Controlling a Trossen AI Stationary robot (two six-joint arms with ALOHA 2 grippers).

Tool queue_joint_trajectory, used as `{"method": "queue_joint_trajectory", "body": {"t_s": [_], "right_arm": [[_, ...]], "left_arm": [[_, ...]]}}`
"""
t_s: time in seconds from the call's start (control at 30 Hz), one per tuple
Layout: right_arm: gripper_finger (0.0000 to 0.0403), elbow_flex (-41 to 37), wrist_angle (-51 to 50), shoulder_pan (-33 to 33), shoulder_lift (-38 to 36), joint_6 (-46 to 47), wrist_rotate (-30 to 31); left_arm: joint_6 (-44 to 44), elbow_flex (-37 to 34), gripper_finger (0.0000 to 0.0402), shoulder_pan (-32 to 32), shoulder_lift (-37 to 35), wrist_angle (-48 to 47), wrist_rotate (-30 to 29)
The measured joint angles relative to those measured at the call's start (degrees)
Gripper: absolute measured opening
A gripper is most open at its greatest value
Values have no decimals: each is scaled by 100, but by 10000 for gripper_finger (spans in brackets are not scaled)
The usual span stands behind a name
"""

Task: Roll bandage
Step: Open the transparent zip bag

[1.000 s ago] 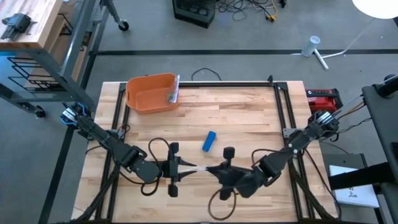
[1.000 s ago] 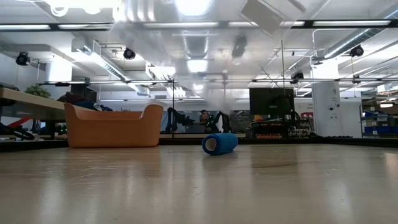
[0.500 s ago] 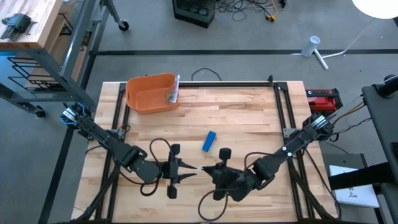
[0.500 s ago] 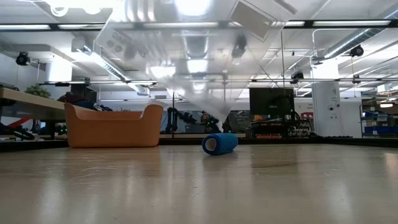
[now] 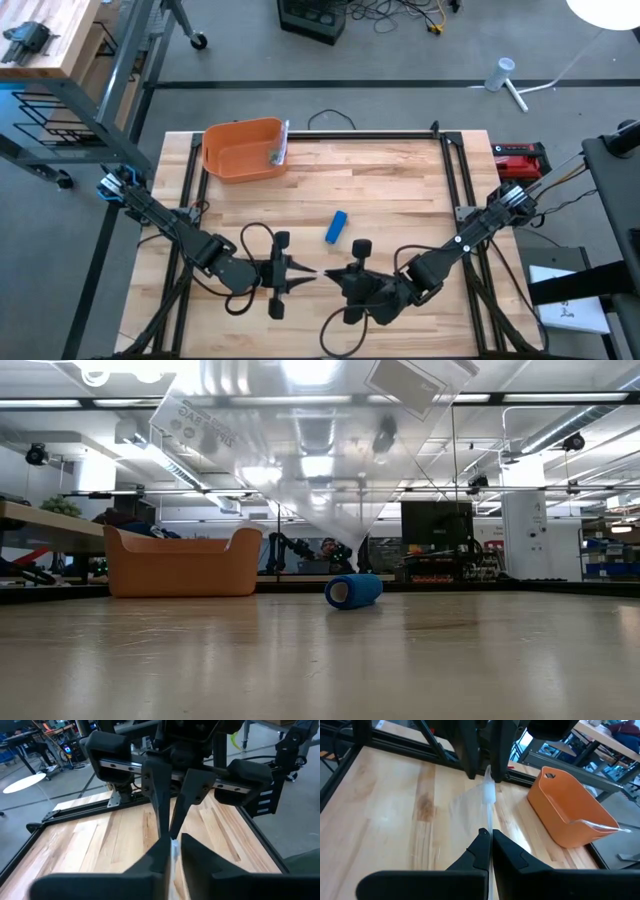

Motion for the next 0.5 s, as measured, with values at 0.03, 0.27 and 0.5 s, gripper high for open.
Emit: {"method": "queue_joint_trajectory", "body": {"t_s": [0.03,0.27,0.5], "right_arm": [[2,0,-2,0,0,0,-6],[2,-2,-2,24,0,0,-6],[2,-4,0,39,0,-66,-8]], "left_arm": [[-2,0,25,0,0,0,-4],[-22,0,13,0,0,0,-15],[26,0,1,-11,-3,-35,65]]}}
